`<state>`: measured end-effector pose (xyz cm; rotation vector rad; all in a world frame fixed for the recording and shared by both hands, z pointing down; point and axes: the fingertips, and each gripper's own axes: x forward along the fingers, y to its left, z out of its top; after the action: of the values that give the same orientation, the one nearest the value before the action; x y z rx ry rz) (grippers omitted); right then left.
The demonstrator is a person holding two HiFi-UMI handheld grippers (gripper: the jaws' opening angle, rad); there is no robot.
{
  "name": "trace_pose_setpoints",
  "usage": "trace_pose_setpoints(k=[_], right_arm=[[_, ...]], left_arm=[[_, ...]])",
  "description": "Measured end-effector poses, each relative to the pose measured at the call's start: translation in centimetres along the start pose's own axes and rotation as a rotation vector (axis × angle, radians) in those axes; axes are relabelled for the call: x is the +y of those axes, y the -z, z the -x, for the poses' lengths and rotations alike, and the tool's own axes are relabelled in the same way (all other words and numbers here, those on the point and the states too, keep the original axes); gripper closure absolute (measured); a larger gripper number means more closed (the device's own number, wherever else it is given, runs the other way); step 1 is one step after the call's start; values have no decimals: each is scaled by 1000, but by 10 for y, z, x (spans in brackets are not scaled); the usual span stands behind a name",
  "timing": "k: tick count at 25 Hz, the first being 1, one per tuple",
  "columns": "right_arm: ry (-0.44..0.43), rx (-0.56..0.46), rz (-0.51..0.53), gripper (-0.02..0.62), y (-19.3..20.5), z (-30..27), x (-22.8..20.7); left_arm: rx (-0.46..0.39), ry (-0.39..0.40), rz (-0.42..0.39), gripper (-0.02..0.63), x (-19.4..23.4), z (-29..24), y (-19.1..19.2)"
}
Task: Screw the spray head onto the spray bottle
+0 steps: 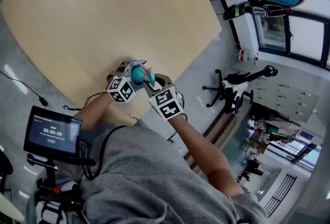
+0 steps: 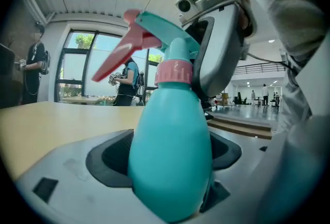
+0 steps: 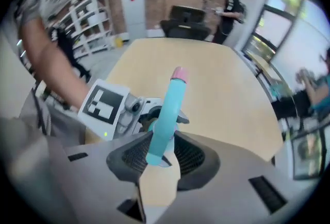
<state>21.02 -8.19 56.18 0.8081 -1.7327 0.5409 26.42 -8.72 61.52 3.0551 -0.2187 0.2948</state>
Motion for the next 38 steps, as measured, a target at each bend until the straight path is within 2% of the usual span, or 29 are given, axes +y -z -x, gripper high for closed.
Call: trace_pose_setpoints(k=[2,5,8,11,13,15,18,20,21,22,23,25,28,29,31,32,34,35,38], right_arm=[[61,-34,-228,474,0,-2,2],[131,-82,-430,487,-4,-5,7],[84,-97,-495,495,-3,-8,9],[-26,-46,-411,492,2,-4,18],[-47,-14,-239,483,4,11,19],[-6,9,64,453,5,34,10],[126,34,749,431,-11,71,-4],[151,31,1178,424,-28,80,2],[138,30,1340,422,-34,78,8],[112,32,1458,422,-39,71,15],[74,36,1533,420,-41,62,22],[-14,65,1601,418,-34,41,31],[-115,275,1760,410,-8,21,14],[-141,312,1786,411,-2,15,10],[-190,313,1779,414,3,5,11],[-211,310,1755,442,4,2,12],[-243,329,1619,461,4,1,13],[-255,343,1489,462,3,1,12],[-257,362,987,462,-4,-1,10]], left_arm=[[3,-99,16,221,6,3,2],[32,-265,46,221,20,9,6],[48,-322,60,221,25,12,9],[34,-275,52,221,21,10,10],[29,-214,42,221,18,8,10],[27,-130,29,221,13,5,9],[31,22,2,221,2,1,9],[39,104,-19,221,-3,0,9],[43,135,-28,221,-5,0,9],[48,158,-34,221,-6,-1,10],[51,176,-39,221,-7,-1,10],[55,198,-44,221,-8,-2,10],[54,213,-50,221,-9,-5,9],[54,215,-49,221,-10,-5,9],[54,218,-49,221,-11,-5,8],[54,219,-48,221,-11,-6,7],[53,219,-49,221,-12,-7,6],[52,216,-50,221,-12,-8,5],[50,182,-42,221,-12,-8,4]])
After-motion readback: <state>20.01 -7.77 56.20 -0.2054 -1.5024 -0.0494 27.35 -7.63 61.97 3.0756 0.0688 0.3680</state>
